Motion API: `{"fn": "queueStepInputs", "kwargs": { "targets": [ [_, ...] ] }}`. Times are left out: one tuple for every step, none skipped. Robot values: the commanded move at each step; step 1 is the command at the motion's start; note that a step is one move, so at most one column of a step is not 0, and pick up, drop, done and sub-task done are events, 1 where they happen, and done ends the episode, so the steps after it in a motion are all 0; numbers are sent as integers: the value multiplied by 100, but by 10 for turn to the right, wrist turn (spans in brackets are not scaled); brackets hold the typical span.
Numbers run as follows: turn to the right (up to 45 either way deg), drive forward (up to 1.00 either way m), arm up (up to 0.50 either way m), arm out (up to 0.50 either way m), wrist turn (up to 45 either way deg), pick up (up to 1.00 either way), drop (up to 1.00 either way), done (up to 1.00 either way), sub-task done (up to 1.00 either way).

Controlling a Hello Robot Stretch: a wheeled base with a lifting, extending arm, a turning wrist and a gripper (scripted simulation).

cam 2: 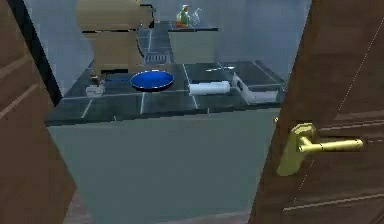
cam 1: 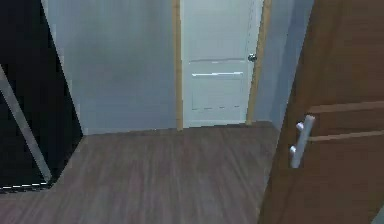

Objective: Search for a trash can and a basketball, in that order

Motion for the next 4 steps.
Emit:
{"fn": "queueStepInputs", "kwargs": {
  "targets": [
    [0,90,0,0,0,0,0,0,0],
    [360,0,0,0,0,0,0,0,0],
    [0,45,0,0,0,0,0,0,0],
    [420,0,0,0,0,0,0,0,0]
  ]
}}
